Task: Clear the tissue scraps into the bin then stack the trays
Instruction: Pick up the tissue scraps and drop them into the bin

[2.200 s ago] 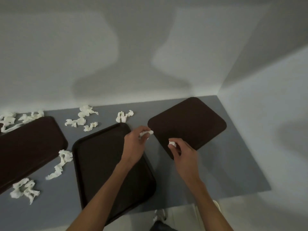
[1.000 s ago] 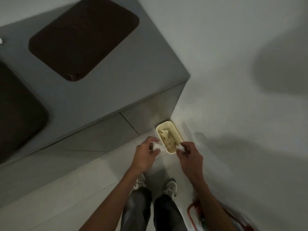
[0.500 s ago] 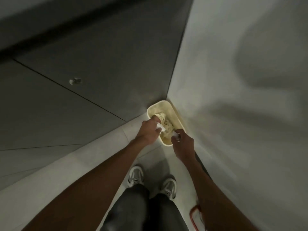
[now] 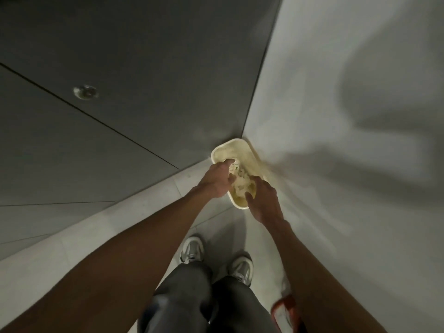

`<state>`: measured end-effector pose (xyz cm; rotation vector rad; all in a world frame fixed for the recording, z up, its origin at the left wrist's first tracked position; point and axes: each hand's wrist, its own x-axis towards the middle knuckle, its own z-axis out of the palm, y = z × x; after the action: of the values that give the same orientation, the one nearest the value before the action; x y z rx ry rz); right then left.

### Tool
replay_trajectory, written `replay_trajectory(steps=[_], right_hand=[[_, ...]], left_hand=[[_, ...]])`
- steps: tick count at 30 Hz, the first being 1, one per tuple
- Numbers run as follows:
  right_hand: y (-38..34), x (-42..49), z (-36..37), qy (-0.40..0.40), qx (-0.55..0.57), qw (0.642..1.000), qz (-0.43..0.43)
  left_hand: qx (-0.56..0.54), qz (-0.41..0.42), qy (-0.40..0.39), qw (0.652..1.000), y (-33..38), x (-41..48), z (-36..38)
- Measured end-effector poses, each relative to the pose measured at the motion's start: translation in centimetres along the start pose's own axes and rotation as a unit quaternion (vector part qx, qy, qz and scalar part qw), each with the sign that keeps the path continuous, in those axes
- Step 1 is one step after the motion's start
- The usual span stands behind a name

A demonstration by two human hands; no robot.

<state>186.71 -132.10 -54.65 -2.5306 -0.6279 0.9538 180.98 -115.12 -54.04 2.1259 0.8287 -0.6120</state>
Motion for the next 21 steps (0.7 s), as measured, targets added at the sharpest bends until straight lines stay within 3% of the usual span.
replay_trajectory(steps=[14, 21], right_hand=[[-20.6, -23.1, -19.1, 0.064, 0.032, 0.991, -0.114], [-30.9, -33.1, -24.0, 0.091, 0.064, 0.976, -0.186]], left_hand=[[-0.110, -0.016, 0.167, 0.980, 5.1, -31.8, -18.6], [-0.167, -0.013, 0.232, 0.958, 5.0, -44.6, -25.2]])
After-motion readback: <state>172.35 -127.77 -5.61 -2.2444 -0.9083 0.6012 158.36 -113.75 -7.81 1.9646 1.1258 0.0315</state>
